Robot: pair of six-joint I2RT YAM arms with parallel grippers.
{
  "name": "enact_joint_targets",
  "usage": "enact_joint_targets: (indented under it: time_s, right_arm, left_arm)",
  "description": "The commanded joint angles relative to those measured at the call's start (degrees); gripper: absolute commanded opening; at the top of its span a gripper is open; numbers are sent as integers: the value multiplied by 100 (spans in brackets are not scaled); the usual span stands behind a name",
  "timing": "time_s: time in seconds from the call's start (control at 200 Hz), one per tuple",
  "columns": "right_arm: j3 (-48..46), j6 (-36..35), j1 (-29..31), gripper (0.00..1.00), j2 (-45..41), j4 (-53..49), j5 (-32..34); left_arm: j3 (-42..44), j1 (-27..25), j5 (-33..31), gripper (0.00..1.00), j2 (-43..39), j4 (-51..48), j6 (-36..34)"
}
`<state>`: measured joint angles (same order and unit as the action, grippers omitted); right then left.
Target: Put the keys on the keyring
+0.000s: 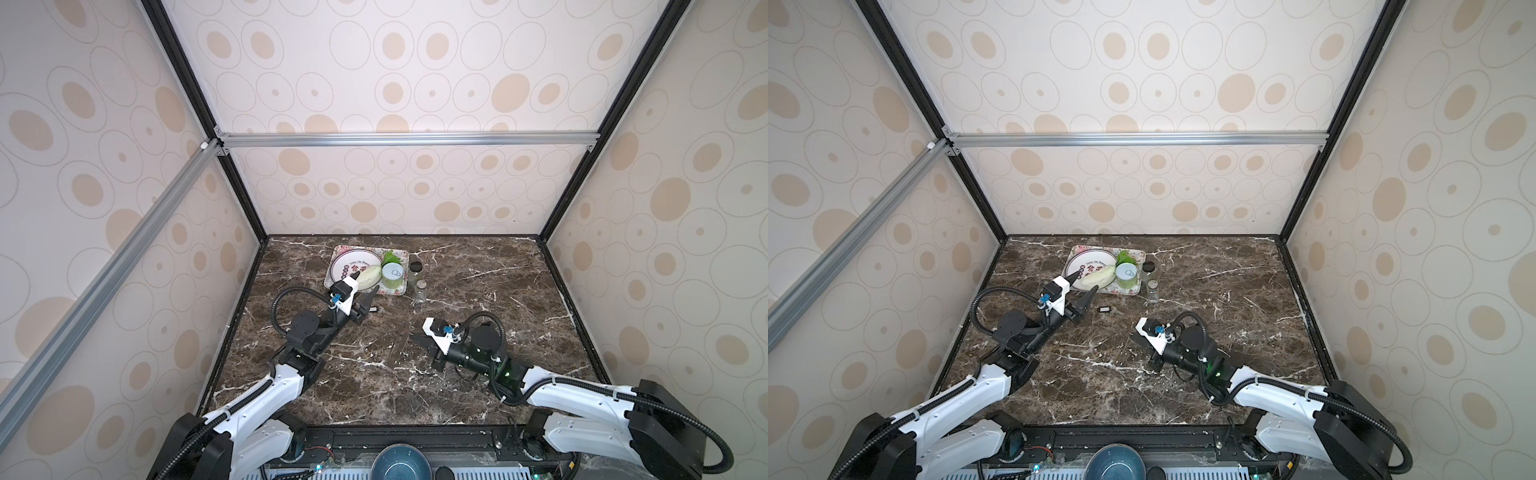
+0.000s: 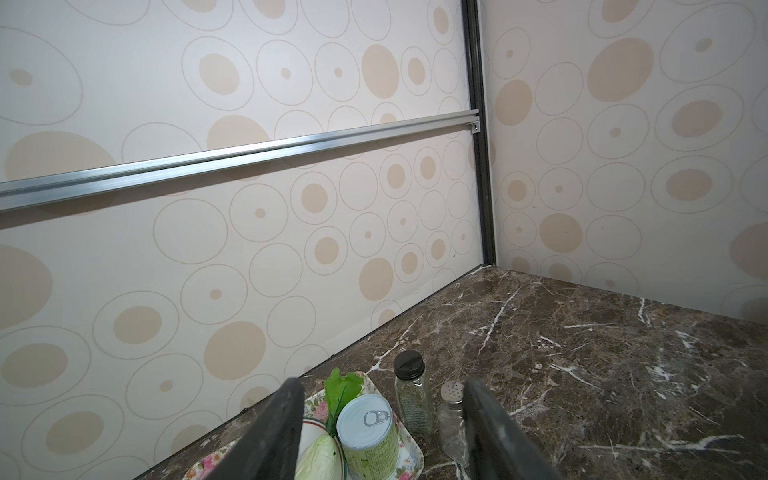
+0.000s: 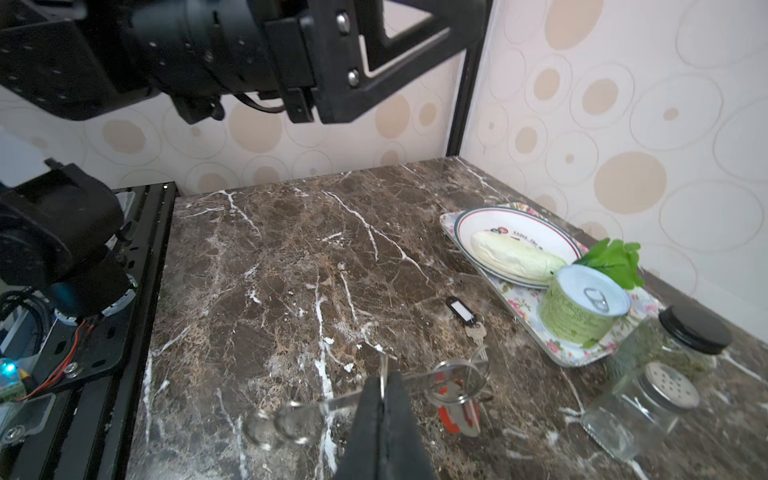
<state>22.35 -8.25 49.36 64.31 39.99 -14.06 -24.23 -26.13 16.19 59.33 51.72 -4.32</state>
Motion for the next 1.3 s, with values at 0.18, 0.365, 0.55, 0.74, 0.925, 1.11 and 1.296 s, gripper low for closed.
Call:
enact_joint_targets:
  time_s: [0.18,0.365,0.55,0.74,0.925,1.11,1.296]
  right_arm:
    - [-408,-581,-29,0,157,2635,-549]
    - [-368,-566,-42,0,401,3153,-566]
    - [-273,-383,-50,0,825,4036,-632]
    - [-169,-368,-50,0,904,4070,-676]
    - [-248,-446,-57,0,720,4072,-532]
    - [-389,-590,-82,0,490,4051,-328]
    - [-390,-642,-91,0,269,3685,-294]
  left_arm:
    - [-262,40,1404,58,-104,-61,-342]
    - [-267,38,2003,56,-146,-101,-488]
    - [-314,29,2564,54,-91,-175,-650]
    - [-398,-4,3198,50,-53,-387,-887]
    - [-489,-81,3414,50,7,-629,-1108]
    - [-673,-210,3563,49,102,-1062,-1378]
    - [-1003,-456,3677,49,268,-1849,-1908]
